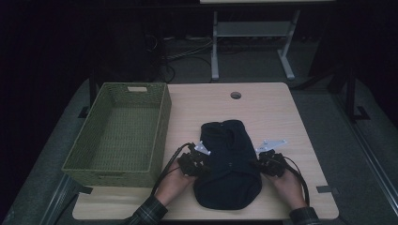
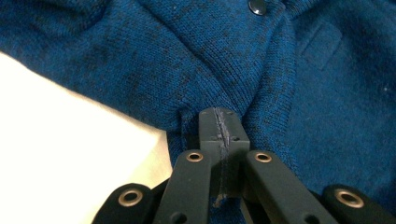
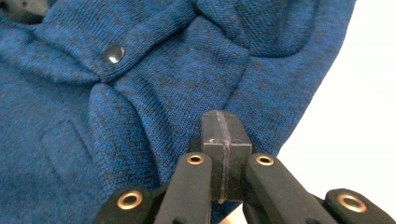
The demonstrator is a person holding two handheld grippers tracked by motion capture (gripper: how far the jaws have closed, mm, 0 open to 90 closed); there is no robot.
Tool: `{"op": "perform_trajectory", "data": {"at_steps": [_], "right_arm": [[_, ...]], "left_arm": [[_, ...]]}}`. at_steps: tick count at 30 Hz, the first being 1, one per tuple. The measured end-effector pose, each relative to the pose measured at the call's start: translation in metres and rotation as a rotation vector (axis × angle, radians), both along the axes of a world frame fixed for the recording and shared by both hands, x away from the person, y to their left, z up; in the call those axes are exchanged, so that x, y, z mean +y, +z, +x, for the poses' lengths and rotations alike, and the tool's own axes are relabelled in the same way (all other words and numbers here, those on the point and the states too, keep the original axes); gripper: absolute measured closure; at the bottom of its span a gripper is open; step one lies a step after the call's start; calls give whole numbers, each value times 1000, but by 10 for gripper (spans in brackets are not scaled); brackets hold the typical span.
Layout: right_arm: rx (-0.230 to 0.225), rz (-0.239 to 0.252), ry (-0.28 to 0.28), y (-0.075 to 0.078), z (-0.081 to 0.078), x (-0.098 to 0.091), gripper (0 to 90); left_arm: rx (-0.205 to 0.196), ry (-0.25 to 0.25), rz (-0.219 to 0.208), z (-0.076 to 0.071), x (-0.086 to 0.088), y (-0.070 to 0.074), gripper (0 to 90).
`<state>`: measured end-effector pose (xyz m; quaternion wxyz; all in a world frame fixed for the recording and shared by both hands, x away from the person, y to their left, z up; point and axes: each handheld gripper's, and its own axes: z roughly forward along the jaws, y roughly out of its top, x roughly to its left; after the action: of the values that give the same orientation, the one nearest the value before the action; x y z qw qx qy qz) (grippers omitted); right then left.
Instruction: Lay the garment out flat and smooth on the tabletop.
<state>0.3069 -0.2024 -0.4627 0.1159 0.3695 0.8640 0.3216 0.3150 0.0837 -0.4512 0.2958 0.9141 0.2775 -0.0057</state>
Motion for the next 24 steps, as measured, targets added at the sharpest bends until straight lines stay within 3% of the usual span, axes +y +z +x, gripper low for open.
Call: {"op": "perform_trajectory", "data": {"at_steps": [4, 7, 13, 18, 24], "right_arm": [[-5, -4, 22, 0, -13, 3, 898], [-8, -2, 33, 3, -17, 4, 858], [-37, 40, 1, 15, 0, 1, 845], [-54, 78, -32, 20, 16, -4, 845], [-24, 96, -44, 19, 31, -4, 833]], "left_arm": [[15, -11, -14, -9, 5, 1, 893], [-19, 2, -33, -10, 8, 9, 862], [-67, 73, -87, 10, 8, 21, 861], [-85, 119, -71, 27, 7, 19, 835], [-96, 150, -60, 43, 3, 14, 797]]}}
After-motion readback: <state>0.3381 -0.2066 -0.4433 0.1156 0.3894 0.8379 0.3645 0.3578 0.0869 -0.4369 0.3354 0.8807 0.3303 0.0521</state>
